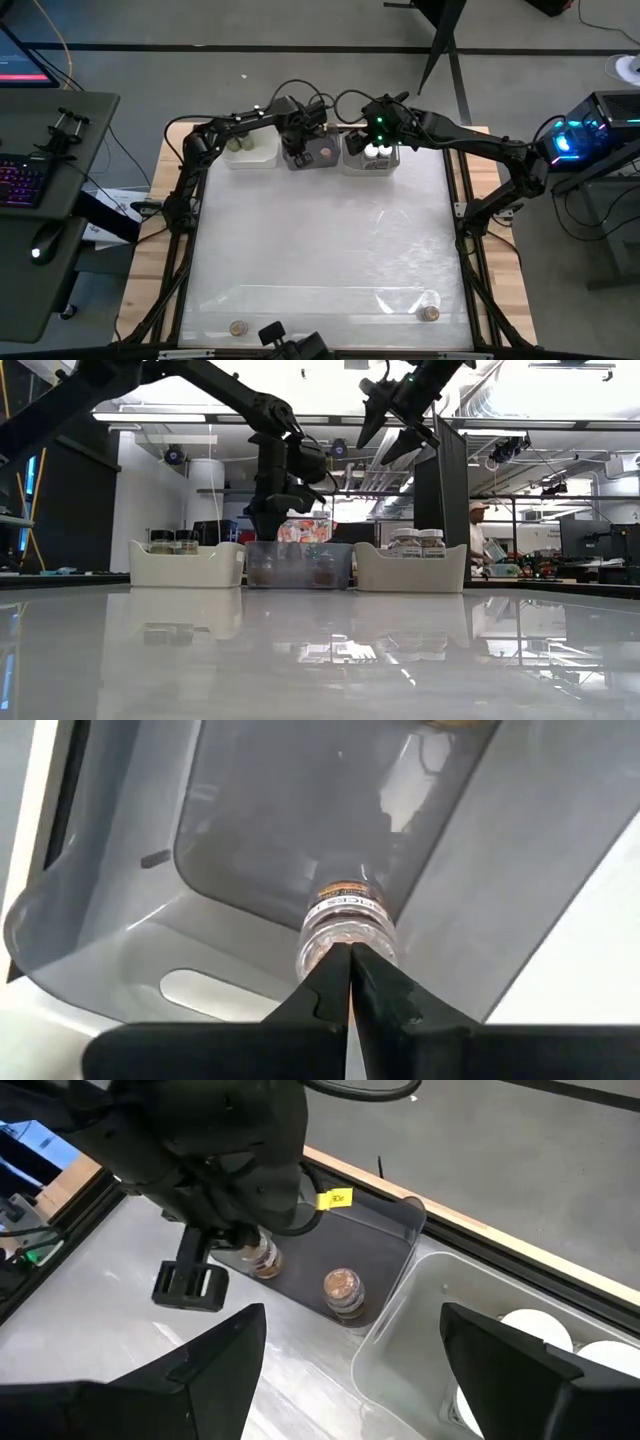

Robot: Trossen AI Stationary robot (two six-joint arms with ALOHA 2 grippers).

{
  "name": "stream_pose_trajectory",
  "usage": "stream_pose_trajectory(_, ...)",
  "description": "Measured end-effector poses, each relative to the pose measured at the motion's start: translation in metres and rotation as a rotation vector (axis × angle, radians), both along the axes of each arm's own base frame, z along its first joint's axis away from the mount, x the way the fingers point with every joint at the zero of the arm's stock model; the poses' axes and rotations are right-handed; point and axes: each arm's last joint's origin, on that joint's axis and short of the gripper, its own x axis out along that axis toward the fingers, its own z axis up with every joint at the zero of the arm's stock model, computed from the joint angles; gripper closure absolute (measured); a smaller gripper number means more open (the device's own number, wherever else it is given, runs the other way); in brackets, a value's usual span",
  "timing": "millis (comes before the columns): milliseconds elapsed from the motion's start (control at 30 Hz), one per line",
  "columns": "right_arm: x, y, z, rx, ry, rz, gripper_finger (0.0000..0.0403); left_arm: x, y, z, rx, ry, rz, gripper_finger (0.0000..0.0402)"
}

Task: Sort spices by type
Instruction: Put the top brown seasoning bottle into the black bin, then adjust the brown seasoning bottle in the black bin

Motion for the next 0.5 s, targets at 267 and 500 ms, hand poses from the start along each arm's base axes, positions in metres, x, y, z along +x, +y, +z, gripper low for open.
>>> stream_pose_trajectory(267, -0.001, -0.002, 0.0, -0.013, 0.005, -0.02, 0.0107, 0.002, 0.0, 0.044, 0.104, -0.169, 0.021, 0.0401)
stream_pose_trajectory(500, -0.002, -0.007, 0.001, 0.019, -0.023, -0.036, 0.0107, 0.033, 0.001, 0.046, 0.083, -0.5, -0.032, 0.0401)
